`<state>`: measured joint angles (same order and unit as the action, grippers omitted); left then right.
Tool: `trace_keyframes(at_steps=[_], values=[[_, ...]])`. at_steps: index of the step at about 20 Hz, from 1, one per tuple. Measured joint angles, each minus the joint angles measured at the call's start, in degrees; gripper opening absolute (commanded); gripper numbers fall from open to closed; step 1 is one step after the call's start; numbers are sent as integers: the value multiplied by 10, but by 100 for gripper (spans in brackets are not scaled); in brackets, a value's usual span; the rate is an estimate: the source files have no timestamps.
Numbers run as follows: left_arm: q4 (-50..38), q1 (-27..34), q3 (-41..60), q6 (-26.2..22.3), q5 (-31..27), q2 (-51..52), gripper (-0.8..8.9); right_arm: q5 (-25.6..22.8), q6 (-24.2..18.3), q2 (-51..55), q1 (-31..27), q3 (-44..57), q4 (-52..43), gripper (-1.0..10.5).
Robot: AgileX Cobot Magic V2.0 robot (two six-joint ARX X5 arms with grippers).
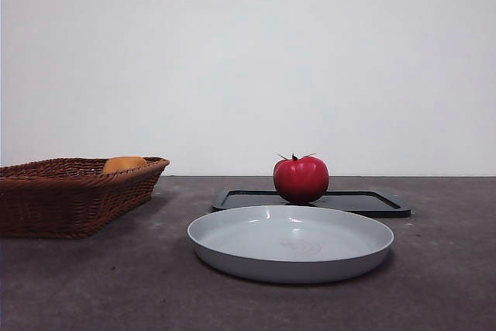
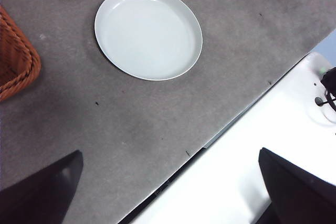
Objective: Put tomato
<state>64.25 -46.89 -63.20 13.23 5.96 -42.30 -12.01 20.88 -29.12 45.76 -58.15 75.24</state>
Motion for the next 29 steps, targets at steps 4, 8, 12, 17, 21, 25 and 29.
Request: trace_keyframes(at_steps=[4, 8, 12, 17, 21, 25, 29], values=[[-7, 0, 0, 0, 0, 0, 306, 0, 4, 0, 0, 0, -6, 223], [-7, 0, 0, 2, 0, 0, 15, 0, 5, 0, 0, 0, -13, 8], [-5, 0, 0, 2, 0, 0, 15, 0, 5, 0, 0, 0, -13, 8], [-5, 0, 0, 2, 0, 0, 15, 0, 5, 0, 0, 0, -13, 8], [-5, 0, 0, 2, 0, 0, 15, 0, 5, 0, 0, 0, -13, 8], [-6, 46, 0, -3, 0, 1, 15, 0, 5, 0, 0, 0, -13, 8], [-65, 191, 54, -80, -2, 43, 15, 0, 5, 0, 0, 0, -13, 8]])
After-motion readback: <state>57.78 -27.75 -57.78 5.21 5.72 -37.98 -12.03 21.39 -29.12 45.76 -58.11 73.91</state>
